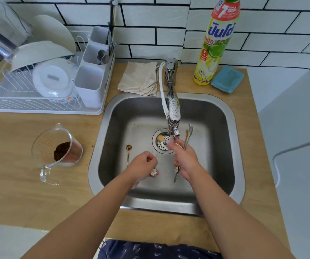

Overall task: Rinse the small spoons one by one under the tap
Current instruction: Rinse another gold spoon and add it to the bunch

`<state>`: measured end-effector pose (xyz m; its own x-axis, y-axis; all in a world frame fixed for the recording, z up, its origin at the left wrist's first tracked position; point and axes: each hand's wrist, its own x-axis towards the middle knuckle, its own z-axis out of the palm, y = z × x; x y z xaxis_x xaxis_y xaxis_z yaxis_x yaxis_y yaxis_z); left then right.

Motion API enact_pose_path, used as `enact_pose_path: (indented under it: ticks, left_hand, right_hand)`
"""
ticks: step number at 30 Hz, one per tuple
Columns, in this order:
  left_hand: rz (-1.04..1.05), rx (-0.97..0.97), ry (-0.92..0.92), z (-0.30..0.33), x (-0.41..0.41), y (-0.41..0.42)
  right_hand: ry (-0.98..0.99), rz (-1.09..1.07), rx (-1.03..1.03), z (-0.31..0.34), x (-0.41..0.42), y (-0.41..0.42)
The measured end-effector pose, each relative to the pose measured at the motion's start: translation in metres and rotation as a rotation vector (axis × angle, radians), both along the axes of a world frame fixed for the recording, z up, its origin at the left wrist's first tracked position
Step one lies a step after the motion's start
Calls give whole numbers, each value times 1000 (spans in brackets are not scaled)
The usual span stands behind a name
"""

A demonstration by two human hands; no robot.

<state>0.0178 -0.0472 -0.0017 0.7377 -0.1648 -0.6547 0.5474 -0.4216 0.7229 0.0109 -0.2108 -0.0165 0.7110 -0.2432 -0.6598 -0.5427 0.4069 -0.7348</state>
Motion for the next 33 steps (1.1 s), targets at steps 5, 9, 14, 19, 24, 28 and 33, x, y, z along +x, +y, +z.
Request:
enact_pose_path:
  ticks: [5,9,14,19,24,28,33]
  left_hand:
    - [-128,-28,-26,12,-7,-7]
    - [-176,32,-57,17,-11,-8]
    - [-306,230,-244,14,-18,-12]
    - [-349,358,-429,14,-24,-8]
    - [-400,515,-559,16,-27,-8]
    - [-406,647,-644,16,-25,-3]
    - [-498,741,-718,14,-29,4]
  right_hand:
    - [-57,117,-101,6,5,7]
    - [-74,102,-191,7,11,8]
    - [-24,127,-187,9,12,7]
    - [-64,159,-132,8,6,2]
    - [-95,75,-228,9,3,9]
    - [-92,147,-165,12,3,12]
    - [-128,149,-198,13,3,9]
